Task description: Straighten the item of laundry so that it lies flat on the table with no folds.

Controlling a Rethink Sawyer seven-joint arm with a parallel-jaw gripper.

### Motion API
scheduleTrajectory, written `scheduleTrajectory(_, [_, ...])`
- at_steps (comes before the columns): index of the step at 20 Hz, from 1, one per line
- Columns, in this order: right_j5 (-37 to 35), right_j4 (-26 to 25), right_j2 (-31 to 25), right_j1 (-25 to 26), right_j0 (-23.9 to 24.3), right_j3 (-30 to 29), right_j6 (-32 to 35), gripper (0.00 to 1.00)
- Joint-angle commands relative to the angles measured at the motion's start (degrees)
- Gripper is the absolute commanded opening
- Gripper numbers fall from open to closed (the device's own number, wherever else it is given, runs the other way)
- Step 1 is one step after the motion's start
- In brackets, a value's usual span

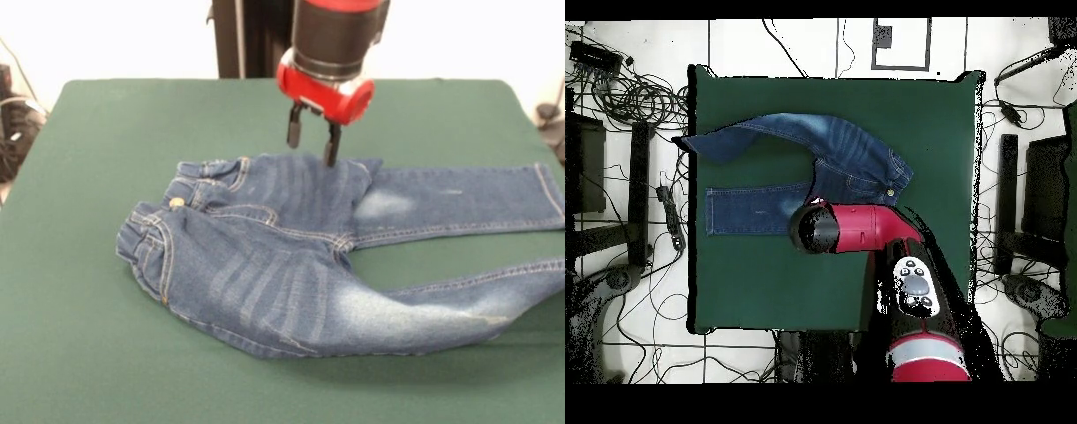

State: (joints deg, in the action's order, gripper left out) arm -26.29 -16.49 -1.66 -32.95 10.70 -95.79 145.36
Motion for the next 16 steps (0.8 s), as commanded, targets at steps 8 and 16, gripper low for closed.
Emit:
scheduleTrajectory(8, [3.6, -7.4, -8.2, 5.5, 3.8, -1.5, -6.1, 0.00])
scheduleTrajectory(16, [1.4, -7.6, -7.9, 4.3, 3.3, -0.8, -4.7, 0.00])
